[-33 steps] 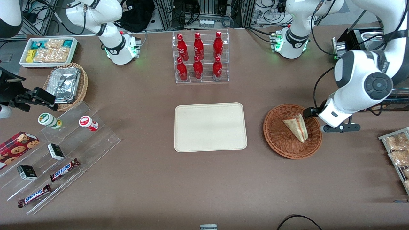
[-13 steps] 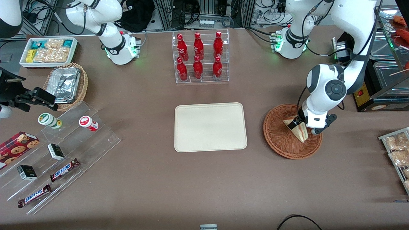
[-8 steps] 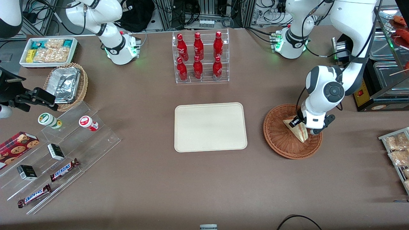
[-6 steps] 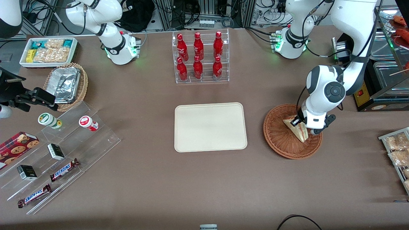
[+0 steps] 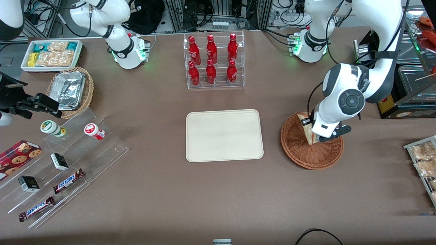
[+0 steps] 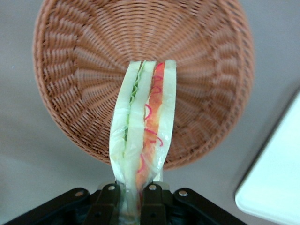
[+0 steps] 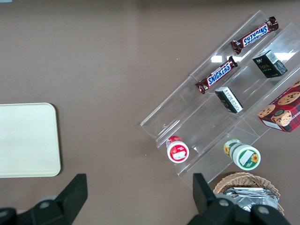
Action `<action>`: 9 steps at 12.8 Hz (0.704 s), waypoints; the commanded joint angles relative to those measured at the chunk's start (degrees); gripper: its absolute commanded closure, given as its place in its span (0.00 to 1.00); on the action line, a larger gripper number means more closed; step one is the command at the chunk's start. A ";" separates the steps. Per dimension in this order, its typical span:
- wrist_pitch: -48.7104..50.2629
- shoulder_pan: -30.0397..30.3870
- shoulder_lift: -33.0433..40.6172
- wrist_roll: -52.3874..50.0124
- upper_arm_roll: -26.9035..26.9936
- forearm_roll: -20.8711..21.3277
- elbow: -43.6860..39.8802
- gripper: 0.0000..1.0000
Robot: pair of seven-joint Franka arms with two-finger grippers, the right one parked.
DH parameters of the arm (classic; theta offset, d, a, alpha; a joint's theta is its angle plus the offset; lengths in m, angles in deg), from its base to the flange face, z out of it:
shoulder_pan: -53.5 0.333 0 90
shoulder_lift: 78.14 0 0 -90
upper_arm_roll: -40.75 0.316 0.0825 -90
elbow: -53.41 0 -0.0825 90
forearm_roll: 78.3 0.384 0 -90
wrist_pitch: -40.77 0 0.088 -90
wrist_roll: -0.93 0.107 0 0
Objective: Place sandwich from basket to tray
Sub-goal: 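Lift the sandwich and carry it with the left gripper over the cream tray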
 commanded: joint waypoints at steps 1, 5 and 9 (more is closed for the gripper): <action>1.52 0.13 -2.34 2.89 -4.19 0.77 -3.89 0.99; 1.00 -0.04 -9.81 -3.94 -12.45 1.03 -11.54 0.99; -0.05 -5.21 -17.53 -15.17 -16.78 6.98 -19.44 0.99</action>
